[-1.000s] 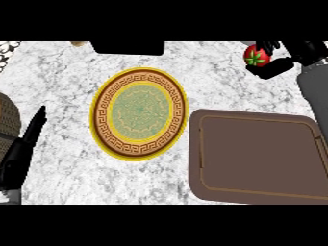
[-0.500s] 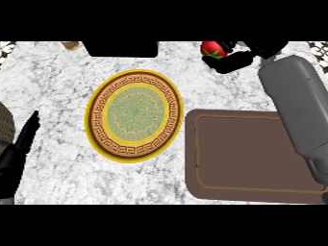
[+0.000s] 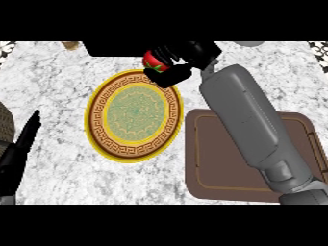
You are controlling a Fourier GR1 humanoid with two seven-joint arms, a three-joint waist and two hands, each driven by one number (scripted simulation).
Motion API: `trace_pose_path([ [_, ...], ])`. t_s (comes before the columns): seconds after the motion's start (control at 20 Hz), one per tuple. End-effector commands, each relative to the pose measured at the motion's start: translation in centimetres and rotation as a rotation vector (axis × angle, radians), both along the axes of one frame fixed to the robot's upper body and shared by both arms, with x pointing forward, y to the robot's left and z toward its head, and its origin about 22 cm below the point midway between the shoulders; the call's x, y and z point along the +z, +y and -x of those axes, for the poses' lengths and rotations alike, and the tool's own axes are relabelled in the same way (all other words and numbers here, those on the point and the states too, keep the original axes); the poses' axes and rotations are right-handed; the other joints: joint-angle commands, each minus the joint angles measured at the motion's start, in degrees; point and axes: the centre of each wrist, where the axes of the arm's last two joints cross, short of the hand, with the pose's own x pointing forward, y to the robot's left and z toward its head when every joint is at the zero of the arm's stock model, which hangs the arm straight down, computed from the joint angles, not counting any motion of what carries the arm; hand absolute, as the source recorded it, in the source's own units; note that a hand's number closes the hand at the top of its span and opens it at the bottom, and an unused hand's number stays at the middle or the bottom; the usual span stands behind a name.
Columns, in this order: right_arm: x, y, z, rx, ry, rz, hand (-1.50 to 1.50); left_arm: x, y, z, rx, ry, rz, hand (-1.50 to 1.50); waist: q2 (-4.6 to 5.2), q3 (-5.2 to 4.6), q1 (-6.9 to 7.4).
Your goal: Pick the tomato from the tray and place it in the plate
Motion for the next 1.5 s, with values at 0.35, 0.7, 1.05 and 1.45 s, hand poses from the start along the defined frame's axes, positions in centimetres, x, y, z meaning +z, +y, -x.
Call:
trace_pose_path([
  [0.35, -5.7, 6.3, 1.9, -0.005, 0.108, 0.175, 1.5, 0.6, 0.0, 0.1, -0.05, -0.008, -0.015, 0.0, 0.49, -0.02, 2.68],
  [0.7, -7.4, 6.1, 1.7, -0.088, 0.321, 0.082, 1.5, 0.7, -1.9, -1.7, -0.069, -0.028, 0.001, 0.0, 0.85, -0.02, 4.03],
  [1.05, -10.5, 6.3, 2.8, -0.119, 0.325, 0.058, -1.5, 0.4, -1.2, -0.1, -0.081, -0.017, 0.001, 0.0, 0.8, 0.02, 4.11],
  [1.45, -7.2, 5.4, 0.8, -0.256, 0.366, -0.346, -1.5, 1.9, -0.4, -1.8, -0.051, -0.013, 0.011, 0.0, 0.74, 0.07, 2.96],
])
